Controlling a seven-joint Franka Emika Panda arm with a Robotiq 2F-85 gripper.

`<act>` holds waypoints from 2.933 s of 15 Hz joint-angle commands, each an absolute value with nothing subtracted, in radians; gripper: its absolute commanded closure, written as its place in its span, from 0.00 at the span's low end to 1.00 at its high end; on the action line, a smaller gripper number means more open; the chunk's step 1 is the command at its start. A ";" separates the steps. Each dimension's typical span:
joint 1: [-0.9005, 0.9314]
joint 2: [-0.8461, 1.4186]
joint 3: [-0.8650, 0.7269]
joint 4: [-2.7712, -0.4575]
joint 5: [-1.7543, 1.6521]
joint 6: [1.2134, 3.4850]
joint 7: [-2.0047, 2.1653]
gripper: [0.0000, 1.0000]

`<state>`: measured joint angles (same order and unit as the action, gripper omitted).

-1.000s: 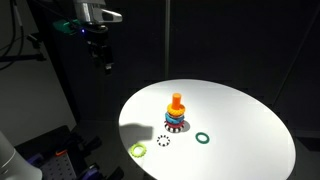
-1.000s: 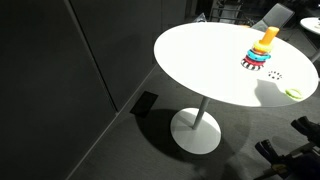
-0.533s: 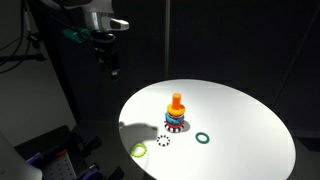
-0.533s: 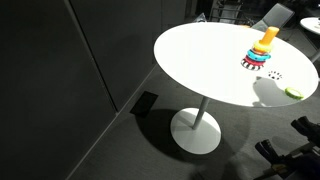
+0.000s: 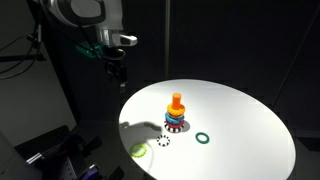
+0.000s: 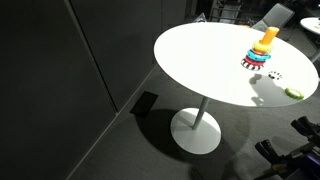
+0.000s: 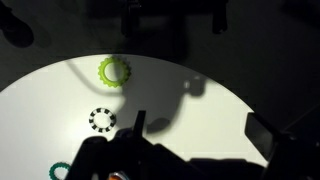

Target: Lift the lime green donut plush toy from the table and put it on the orange holder

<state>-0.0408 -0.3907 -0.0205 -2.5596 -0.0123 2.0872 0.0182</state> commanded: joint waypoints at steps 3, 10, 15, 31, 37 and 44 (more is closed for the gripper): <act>-0.074 -0.336 -0.022 -2.643 -0.080 2.231 0.047 0.00; -0.097 -0.281 -0.028 -2.728 -0.084 2.374 0.072 0.00; -0.088 -0.277 -0.029 -2.724 -0.074 2.357 0.055 0.00; -0.149 -0.132 -0.073 -2.707 -0.098 2.542 0.095 0.00; -0.175 -0.013 -0.106 -2.697 -0.162 2.635 0.151 0.00; -0.174 0.116 -0.183 -2.676 -0.252 2.732 0.223 0.00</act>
<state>-0.1742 0.0564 -0.1539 -2.7090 -0.2111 2.6979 0.1820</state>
